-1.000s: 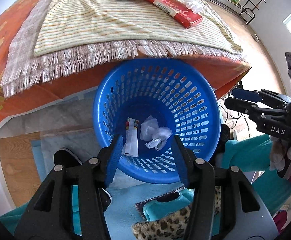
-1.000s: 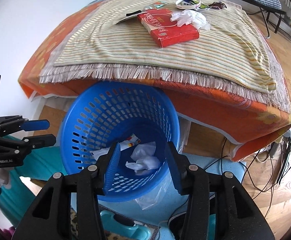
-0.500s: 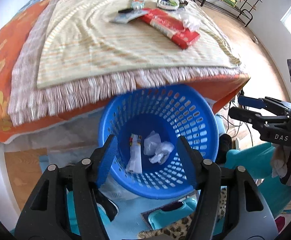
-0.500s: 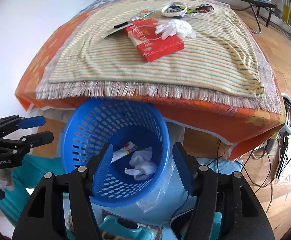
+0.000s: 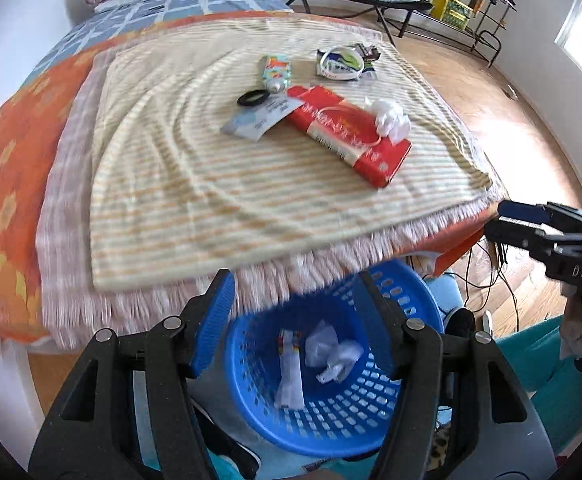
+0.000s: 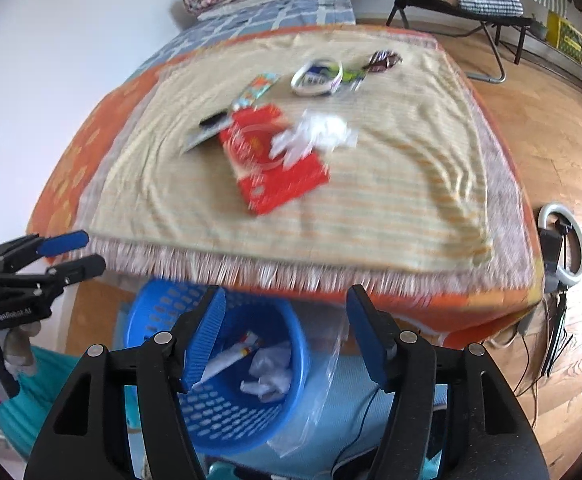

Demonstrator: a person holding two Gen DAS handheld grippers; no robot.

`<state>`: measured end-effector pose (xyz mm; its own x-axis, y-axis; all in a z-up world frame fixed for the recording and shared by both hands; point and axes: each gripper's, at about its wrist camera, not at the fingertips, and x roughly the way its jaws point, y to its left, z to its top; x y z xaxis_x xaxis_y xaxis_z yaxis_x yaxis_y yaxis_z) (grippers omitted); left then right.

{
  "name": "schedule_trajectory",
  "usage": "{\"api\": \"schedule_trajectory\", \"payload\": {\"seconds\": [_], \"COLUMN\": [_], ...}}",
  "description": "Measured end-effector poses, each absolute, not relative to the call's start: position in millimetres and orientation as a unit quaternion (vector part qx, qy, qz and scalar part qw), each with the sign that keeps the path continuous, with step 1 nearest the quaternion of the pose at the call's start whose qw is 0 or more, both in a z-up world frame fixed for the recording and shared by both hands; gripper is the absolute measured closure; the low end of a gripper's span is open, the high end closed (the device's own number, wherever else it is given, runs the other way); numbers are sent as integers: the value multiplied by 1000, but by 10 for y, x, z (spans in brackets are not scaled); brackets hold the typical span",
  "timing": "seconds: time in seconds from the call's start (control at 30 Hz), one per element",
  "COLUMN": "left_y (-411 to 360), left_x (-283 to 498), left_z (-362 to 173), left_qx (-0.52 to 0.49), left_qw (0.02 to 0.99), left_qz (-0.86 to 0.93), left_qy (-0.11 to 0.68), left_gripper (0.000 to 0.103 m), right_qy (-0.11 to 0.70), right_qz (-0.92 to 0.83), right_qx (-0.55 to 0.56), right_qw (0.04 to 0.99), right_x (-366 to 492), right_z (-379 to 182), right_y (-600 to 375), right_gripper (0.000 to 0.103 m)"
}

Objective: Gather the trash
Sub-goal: 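Move both tools back over the towel toward the remaining trash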

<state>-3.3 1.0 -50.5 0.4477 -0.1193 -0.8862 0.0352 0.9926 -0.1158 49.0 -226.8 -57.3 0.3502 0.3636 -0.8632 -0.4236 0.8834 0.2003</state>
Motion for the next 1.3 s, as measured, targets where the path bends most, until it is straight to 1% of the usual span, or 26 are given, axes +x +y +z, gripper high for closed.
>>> {"api": "schedule_trajectory", "payload": {"seconds": [0.27,0.4,0.77,1.03,1.13,1.2,1.3], "left_y": [-30,32,87,-28,-18,-16,17], "left_x": [349,557,1131,1415,1494,1531,1578], "left_z": [-524,-548,-757,-923,-993,-1011,-1011], "left_qx": [2,4,23,89,95,101,99], "left_qw": [856,857,850,848,844,844,844], "left_qz": [-50,-48,-45,-31,-26,-23,-23], "left_qy": [514,513,524,522,527,527,527], "left_gripper": [40,40,40,40,40,48,53], "right_qy": [511,513,540,559,565,568,571], "right_qz": [229,227,214,207,208,208,209], "right_qx": [2,19,52,74,81,82,80], "right_qw": [829,828,812,799,794,792,790], "right_x": [968,1207,1710,1949,2015,2049,2086], "right_z": [-466,-484,-729,-881,-930,-954,-983], "right_y": [-2278,-2243,-2178,-2166,-2138,-2111,-2072], "right_gripper": [39,38,38,38,38,38,38]}}
